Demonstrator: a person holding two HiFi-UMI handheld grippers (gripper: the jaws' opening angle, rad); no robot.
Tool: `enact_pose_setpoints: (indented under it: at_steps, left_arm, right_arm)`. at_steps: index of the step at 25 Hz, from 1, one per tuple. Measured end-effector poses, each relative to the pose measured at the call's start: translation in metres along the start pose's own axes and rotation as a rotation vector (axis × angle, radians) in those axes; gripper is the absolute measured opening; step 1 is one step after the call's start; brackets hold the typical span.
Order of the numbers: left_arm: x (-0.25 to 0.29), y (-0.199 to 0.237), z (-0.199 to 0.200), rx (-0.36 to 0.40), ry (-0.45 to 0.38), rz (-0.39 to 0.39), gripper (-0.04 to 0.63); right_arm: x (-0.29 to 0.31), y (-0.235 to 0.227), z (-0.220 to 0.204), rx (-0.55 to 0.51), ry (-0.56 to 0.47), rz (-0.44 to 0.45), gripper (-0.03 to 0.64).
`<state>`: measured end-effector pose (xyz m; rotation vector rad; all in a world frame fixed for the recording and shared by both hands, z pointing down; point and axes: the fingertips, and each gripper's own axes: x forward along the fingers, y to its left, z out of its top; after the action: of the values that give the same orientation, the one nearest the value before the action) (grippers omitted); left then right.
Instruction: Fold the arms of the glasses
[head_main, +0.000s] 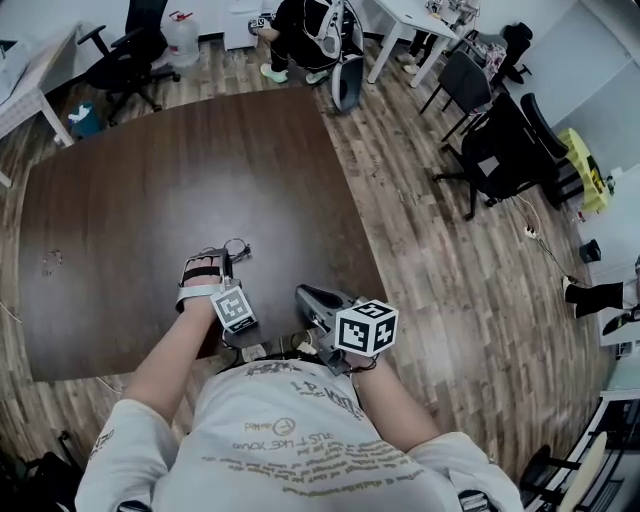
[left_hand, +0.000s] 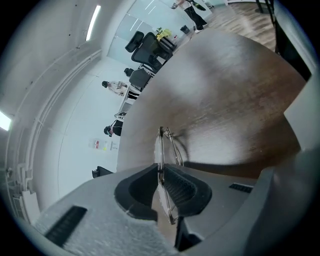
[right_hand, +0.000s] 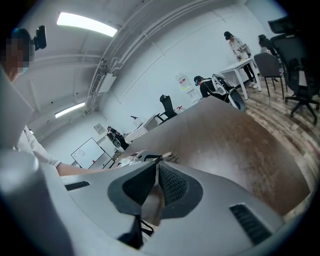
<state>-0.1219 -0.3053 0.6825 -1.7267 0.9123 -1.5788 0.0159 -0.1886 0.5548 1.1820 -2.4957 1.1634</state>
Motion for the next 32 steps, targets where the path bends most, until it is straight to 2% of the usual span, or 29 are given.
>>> enact_pose_setpoints:
  at_steps: [5,12,17,21,23,26,28,32]
  left_arm:
    - [0.008,-0.002,0.004,0.038,0.025,0.006,0.048]
    - [0.012,-0.006,0.005,0.035,0.034,0.014,0.097]
    - [0.007,-0.002,0.004,0.001,0.043,0.003,0.137]
    - [-0.007,0.001,0.009,-0.063,0.03,0.002,0.137]
    - [-0.017,0.003,0.015,-0.135,0.02,0.004,0.132]
    - [-0.037,0.013,0.021,-0.329,0.026,-0.003,0.032]
    - [-0.054,0.022,0.024,-0.515,0.018,-0.038,0.015]
    - [-0.102,0.057,0.034,-0.93,-0.072,-0.07,0.015]
  right_arm:
    - [-0.009,-0.012,0.002,0.016,-0.011,-0.028,0.031]
    - [-0.016,-0.028,-0.002,0.032,-0.013,-0.052,0.031]
    - [-0.021,-0.034,-0.004,0.043,-0.012,-0.054,0.031]
    - [-0.025,-0.034,-0.002,0.033,-0.008,-0.028,0.031]
    - [-0.028,-0.034,0.0,0.021,0.007,-0.004,0.031]
    - [-0.031,-0.03,0.004,-0.018,0.039,0.048,0.031]
    - [-0.032,-0.02,0.011,-0.06,0.045,0.089,0.031]
    - [-0.031,0.009,0.041,-0.172,-0.004,0.147,0.023]
